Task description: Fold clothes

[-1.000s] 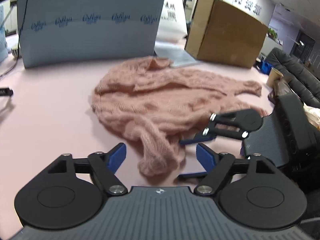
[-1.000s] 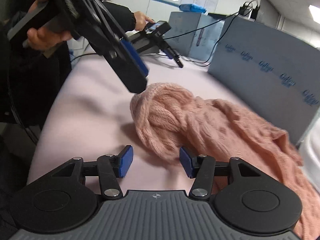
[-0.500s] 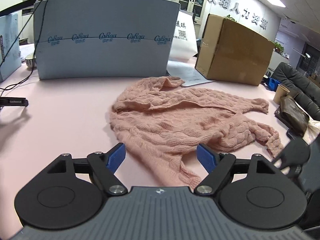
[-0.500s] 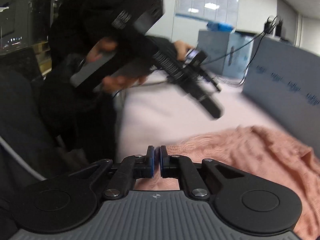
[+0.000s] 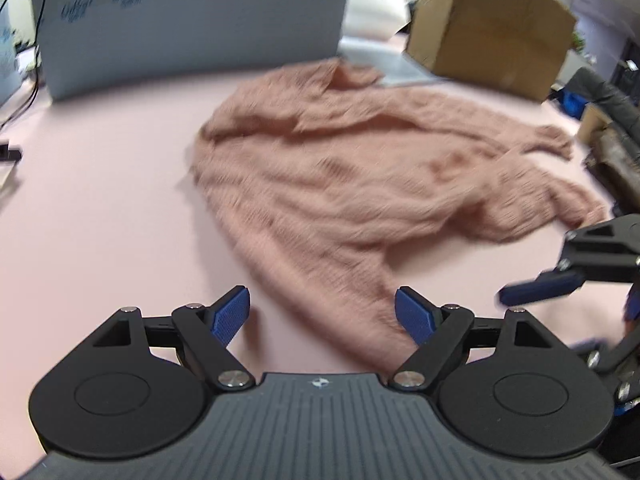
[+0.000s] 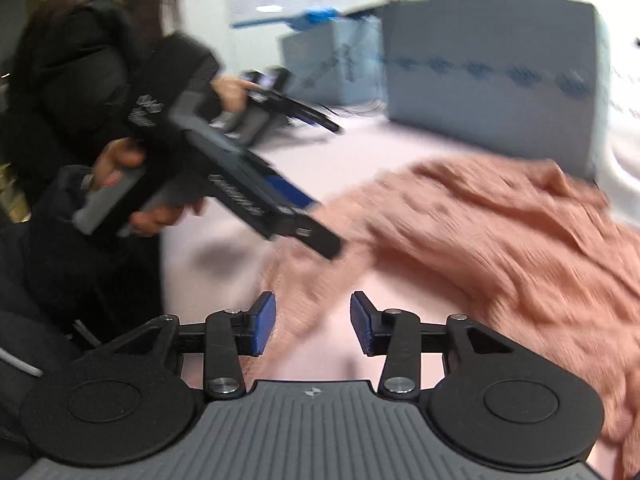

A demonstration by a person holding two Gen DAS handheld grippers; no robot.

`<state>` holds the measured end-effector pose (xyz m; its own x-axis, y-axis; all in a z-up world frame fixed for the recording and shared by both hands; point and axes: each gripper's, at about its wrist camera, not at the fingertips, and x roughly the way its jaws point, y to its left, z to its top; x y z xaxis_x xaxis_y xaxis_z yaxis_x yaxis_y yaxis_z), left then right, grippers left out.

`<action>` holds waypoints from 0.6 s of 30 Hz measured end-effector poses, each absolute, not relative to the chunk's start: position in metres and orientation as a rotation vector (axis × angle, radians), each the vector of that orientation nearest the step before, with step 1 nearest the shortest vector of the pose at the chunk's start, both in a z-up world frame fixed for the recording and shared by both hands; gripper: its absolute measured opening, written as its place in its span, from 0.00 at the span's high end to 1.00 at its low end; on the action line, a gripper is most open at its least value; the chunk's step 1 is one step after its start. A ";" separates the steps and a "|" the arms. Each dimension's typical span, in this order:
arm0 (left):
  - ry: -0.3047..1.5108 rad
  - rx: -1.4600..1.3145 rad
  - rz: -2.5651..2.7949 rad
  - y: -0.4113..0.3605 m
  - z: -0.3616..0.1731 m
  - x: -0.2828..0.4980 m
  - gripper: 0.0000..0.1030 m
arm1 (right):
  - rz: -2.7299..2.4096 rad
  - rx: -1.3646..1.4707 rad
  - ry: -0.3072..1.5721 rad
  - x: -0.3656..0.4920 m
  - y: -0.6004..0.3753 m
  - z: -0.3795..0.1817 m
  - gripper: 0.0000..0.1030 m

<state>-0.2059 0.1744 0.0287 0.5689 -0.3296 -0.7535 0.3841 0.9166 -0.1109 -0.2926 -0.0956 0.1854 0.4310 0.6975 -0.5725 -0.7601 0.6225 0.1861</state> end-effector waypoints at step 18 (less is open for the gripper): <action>0.836 0.000 -0.365 0.184 0.032 -0.207 0.92 | 1.114 -0.063 0.687 -0.300 -0.049 0.168 0.97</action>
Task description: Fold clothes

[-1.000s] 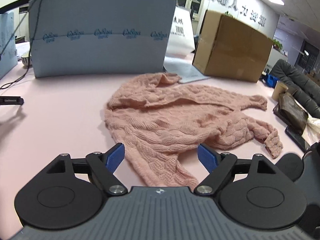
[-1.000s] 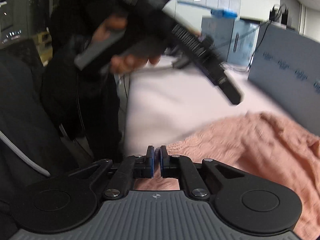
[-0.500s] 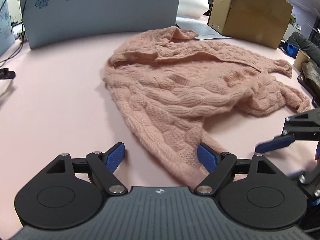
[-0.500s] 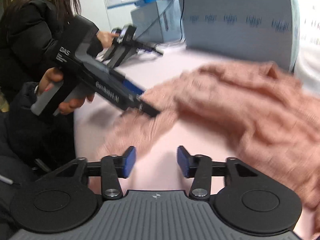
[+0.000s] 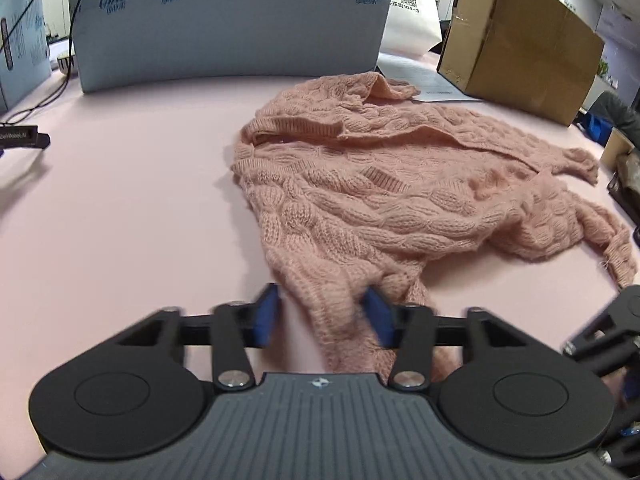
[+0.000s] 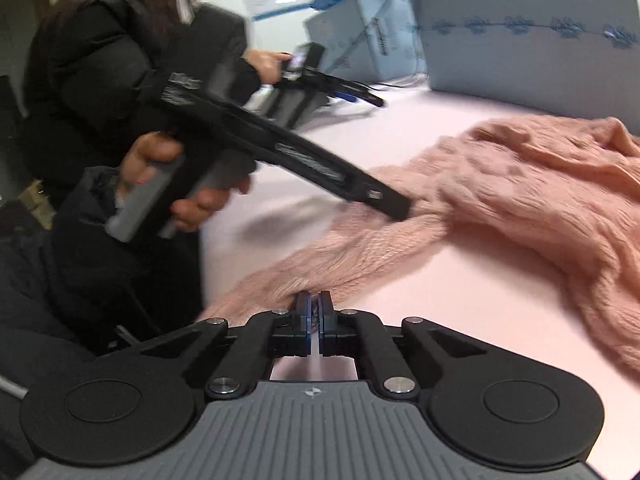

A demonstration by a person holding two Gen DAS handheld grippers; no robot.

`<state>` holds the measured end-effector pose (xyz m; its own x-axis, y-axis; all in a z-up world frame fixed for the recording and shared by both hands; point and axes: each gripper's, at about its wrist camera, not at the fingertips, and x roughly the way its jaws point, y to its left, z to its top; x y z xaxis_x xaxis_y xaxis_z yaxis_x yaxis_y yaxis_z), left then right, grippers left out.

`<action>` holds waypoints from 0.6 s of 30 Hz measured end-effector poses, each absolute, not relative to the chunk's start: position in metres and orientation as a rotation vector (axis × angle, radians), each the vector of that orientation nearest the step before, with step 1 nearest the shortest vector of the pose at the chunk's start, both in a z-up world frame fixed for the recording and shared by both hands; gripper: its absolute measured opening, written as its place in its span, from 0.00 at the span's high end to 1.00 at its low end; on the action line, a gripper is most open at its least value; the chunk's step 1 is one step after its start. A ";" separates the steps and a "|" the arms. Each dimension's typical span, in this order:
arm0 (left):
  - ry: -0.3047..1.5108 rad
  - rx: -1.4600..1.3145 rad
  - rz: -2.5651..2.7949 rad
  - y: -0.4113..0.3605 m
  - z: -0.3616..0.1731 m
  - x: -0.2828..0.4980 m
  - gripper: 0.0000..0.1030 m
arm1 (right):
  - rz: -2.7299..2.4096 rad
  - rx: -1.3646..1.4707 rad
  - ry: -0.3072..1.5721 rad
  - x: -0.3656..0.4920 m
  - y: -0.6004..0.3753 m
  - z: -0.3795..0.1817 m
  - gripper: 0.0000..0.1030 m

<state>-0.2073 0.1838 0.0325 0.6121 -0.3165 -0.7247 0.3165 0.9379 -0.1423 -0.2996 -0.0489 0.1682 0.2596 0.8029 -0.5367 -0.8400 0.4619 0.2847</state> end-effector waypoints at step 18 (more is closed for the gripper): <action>0.602 0.204 -0.189 0.166 0.097 -0.190 0.12 | 0.475 0.024 0.414 -0.282 -0.190 0.212 0.44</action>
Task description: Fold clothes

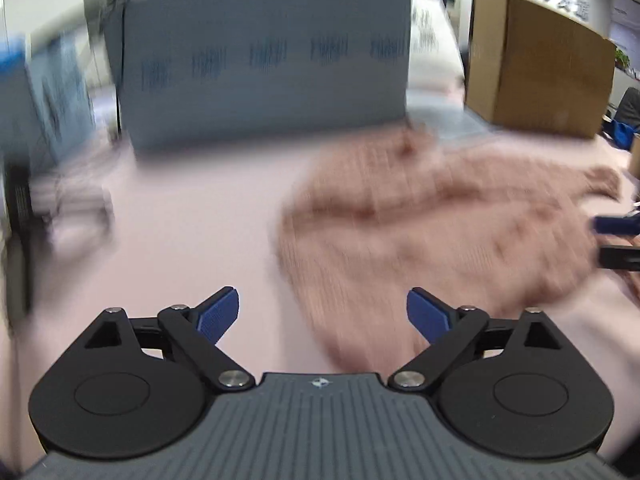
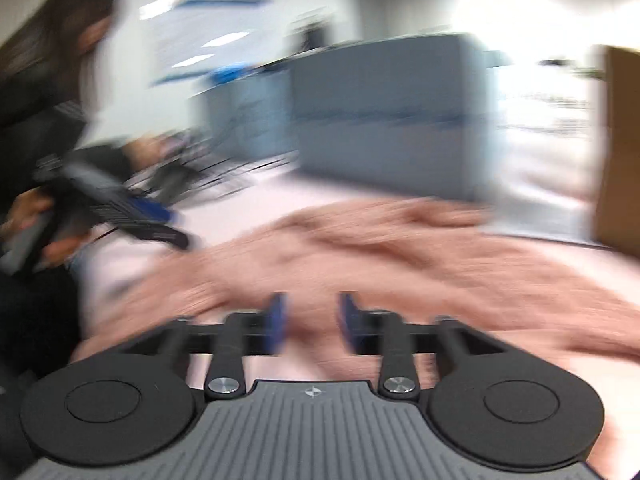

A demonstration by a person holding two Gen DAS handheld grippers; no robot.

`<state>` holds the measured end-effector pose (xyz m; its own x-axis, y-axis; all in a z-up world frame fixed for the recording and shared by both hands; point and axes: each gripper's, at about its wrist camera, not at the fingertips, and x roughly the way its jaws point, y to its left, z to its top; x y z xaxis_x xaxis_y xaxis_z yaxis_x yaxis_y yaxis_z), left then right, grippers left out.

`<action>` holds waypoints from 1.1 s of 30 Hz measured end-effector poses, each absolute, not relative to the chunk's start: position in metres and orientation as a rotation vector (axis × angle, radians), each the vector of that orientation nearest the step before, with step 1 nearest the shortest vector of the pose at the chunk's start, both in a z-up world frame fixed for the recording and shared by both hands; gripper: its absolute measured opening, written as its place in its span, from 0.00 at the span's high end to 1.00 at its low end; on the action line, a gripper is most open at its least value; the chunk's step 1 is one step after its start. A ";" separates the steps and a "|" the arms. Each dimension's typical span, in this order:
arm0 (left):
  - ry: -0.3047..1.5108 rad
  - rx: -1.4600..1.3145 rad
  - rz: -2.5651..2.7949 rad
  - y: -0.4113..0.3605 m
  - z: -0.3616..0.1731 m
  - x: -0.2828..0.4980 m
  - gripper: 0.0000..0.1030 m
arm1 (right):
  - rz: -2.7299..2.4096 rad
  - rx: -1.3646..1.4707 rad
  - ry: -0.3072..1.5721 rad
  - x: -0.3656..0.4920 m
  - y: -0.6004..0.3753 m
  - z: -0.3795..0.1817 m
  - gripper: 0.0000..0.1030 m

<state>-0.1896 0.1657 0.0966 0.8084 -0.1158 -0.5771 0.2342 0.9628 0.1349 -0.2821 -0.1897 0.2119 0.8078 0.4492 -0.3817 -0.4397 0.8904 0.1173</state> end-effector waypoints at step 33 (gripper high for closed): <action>0.699 0.152 -0.290 0.089 0.015 -0.056 0.11 | 0.128 -0.042 0.493 -0.388 -0.262 0.184 0.94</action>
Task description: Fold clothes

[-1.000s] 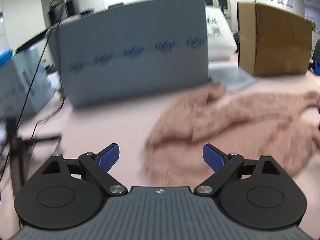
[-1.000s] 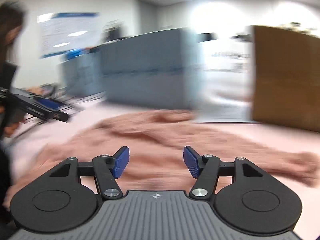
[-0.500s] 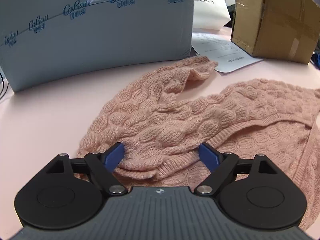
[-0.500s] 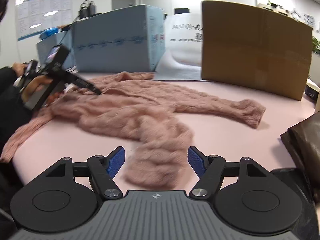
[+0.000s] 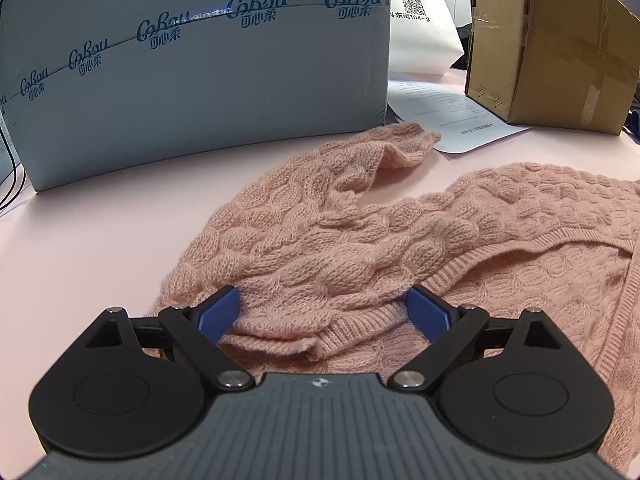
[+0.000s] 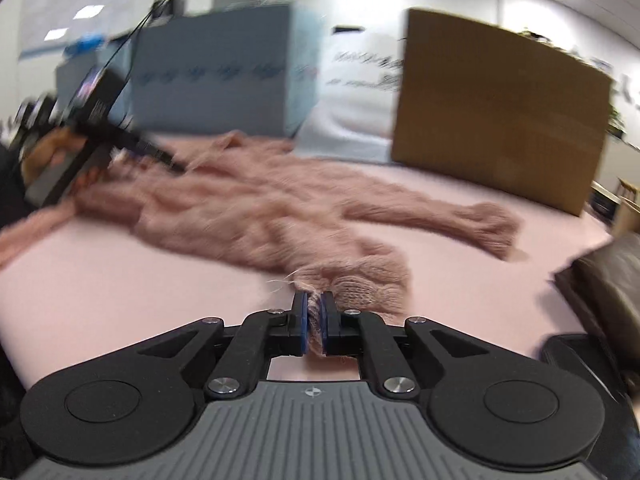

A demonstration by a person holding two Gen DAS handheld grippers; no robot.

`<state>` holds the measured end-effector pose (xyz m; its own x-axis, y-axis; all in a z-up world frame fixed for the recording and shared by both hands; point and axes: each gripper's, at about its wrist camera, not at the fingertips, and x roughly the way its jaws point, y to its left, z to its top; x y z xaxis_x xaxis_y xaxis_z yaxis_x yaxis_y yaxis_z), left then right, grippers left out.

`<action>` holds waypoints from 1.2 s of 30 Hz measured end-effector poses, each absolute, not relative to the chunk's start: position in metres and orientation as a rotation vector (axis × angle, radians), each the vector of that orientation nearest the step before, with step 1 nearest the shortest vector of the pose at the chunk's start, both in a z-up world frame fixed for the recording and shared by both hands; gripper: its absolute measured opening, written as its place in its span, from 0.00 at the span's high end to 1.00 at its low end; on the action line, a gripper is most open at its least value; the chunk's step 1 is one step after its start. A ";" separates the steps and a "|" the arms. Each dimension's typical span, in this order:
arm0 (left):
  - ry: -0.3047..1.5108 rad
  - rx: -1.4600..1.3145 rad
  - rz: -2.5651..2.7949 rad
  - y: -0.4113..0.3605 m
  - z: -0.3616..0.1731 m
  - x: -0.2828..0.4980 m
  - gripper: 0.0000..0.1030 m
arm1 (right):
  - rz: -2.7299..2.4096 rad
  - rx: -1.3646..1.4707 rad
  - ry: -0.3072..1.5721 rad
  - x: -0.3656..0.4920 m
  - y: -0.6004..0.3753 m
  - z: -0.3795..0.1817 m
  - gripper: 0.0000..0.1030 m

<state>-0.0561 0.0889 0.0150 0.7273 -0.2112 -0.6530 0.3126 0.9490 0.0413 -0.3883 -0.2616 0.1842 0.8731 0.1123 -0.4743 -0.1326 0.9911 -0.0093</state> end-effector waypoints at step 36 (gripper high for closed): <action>0.632 0.305 -0.494 0.144 0.041 -0.198 0.13 | 0.429 -0.039 0.423 -0.340 -0.224 0.196 0.63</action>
